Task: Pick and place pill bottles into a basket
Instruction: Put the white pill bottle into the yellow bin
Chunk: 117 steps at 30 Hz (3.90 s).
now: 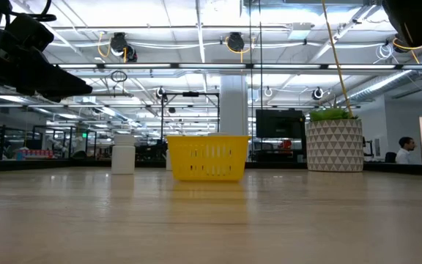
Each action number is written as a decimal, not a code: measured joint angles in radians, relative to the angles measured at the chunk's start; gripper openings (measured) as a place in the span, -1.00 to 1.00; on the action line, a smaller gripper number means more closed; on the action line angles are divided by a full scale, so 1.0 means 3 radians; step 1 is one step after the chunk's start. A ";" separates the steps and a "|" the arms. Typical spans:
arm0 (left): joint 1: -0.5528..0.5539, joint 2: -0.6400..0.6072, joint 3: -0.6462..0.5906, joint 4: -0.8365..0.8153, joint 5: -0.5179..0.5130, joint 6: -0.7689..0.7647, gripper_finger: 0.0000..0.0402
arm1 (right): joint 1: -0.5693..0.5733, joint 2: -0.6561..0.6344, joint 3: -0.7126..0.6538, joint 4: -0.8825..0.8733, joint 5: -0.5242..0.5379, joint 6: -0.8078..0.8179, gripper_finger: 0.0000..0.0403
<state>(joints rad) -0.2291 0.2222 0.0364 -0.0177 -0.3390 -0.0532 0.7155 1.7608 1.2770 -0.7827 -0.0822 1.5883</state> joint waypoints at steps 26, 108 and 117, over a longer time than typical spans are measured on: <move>0.0001 0.0000 0.0000 -0.0001 -0.0001 0.0003 -0.24 | -0.0052 -0.0071 -0.0103 0.0003 0.0662 -0.0568 -0.25; 0.0001 0.0001 -0.0003 0.0062 -0.0272 0.0443 -0.24 | -0.2274 0.0739 0.2405 -0.1683 0.0518 -0.4913 -0.25; 0.0001 0.0001 -0.0001 0.0066 -0.0273 0.0411 -0.24 | -0.2179 0.0744 0.1929 -0.1241 0.0217 -0.4884 -0.25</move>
<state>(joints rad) -0.2287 0.2226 0.0360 0.0021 -0.4210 0.0700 0.0616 1.9840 1.8556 -1.1550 -0.0170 0.1230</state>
